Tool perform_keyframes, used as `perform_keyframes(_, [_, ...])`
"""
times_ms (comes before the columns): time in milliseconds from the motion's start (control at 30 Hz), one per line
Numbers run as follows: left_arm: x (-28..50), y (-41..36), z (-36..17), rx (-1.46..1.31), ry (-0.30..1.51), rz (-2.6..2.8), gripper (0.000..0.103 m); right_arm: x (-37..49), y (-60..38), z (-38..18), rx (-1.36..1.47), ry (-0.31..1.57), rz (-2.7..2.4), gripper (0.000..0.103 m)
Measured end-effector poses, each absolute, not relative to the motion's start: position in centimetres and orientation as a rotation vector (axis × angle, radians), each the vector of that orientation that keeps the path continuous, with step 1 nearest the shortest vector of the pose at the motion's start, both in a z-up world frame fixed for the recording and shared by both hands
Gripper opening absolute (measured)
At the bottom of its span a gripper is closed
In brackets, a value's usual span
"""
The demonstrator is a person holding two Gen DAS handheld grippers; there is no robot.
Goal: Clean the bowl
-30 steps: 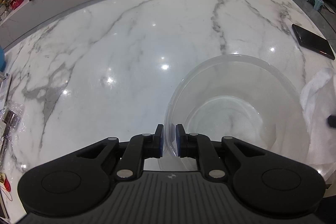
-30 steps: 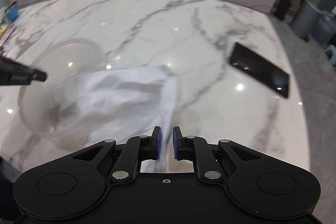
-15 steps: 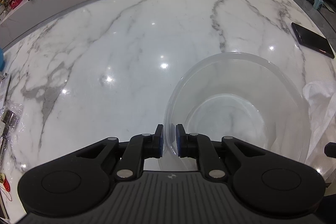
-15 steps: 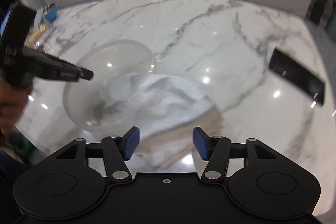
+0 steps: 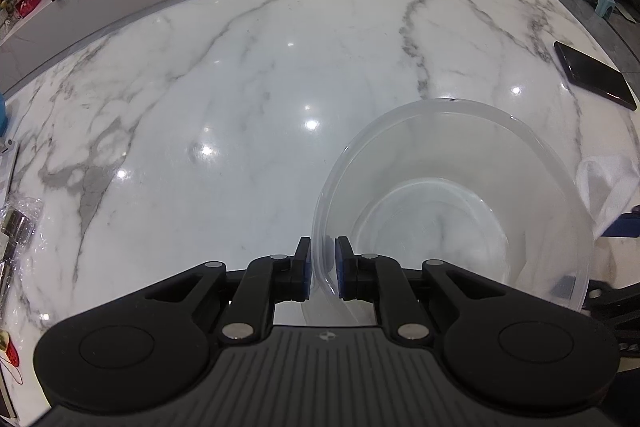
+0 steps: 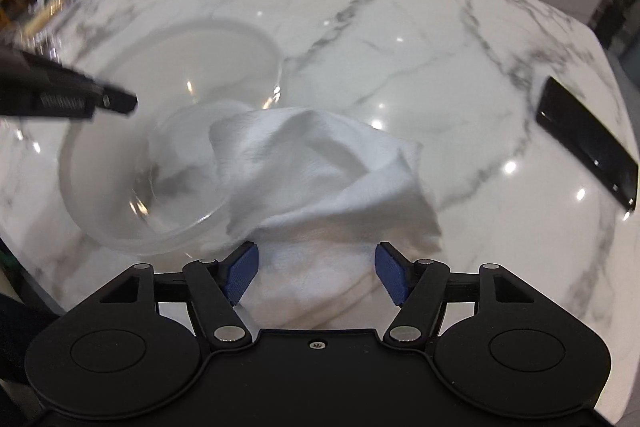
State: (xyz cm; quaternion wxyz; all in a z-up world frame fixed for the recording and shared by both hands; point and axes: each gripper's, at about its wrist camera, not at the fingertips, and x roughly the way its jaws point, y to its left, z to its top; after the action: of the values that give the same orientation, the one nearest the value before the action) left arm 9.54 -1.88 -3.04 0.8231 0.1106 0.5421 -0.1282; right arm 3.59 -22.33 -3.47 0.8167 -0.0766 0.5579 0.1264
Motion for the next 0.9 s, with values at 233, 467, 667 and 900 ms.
perform_keyframes(233, [9.5,-1.8,-3.1,0.236,1.154,-0.278,0.011,3.7,-22.4,-5.2,-0.195,1.205,0.221,0.091])
perform_keyframes(467, [9.4,-1.8,-3.1,0.236,1.156,-0.278,0.011,4.8,-23.9,-6.1,-0.094,1.277,0.181,0.101])
perform_keyframes(667, [9.4,-1.9,-3.1,0.238,1.155,-0.28,0.012,4.4,-23.5,-5.7,-0.095,1.241,0.21,0.079])
perform_keyframes(900, [9.5,-1.8,-3.2,0.234,1.159,-0.281,0.012,3.9,-23.4,-4.6,-0.082,1.194,0.268,0.008])
